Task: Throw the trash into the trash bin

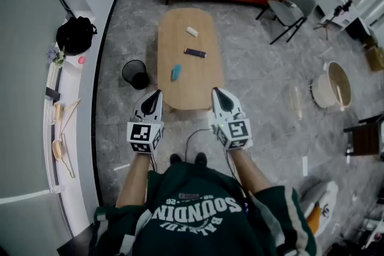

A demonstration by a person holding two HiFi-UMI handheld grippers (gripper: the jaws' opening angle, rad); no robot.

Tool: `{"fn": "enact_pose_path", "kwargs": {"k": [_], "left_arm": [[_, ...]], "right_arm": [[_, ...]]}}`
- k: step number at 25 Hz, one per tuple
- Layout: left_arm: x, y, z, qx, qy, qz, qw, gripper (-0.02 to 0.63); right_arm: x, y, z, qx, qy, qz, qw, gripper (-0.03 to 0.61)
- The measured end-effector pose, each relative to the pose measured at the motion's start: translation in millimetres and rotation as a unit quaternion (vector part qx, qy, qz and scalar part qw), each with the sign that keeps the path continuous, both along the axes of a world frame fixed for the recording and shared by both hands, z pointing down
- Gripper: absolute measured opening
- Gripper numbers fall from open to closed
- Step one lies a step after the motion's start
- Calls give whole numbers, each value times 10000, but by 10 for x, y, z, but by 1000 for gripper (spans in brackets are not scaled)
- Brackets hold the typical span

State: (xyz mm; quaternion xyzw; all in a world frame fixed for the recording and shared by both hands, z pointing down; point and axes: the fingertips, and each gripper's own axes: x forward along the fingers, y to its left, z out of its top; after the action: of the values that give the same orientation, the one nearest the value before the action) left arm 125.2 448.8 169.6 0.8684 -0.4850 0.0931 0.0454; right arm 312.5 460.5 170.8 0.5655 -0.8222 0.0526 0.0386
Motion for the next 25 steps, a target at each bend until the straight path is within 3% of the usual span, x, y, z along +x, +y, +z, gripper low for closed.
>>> {"fn": "enact_pose_path", "kwargs": {"k": [12,25], "left_arm": [[-23,77,125,-133,64,-21,9999,2],[-574,-56,198,-191,37,-55,9998,2]], "right_arm": [[-51,89,30,-105,-59,-138,9998,0],[-548,-52,151,-180,-75,-104,9998,0]]}}
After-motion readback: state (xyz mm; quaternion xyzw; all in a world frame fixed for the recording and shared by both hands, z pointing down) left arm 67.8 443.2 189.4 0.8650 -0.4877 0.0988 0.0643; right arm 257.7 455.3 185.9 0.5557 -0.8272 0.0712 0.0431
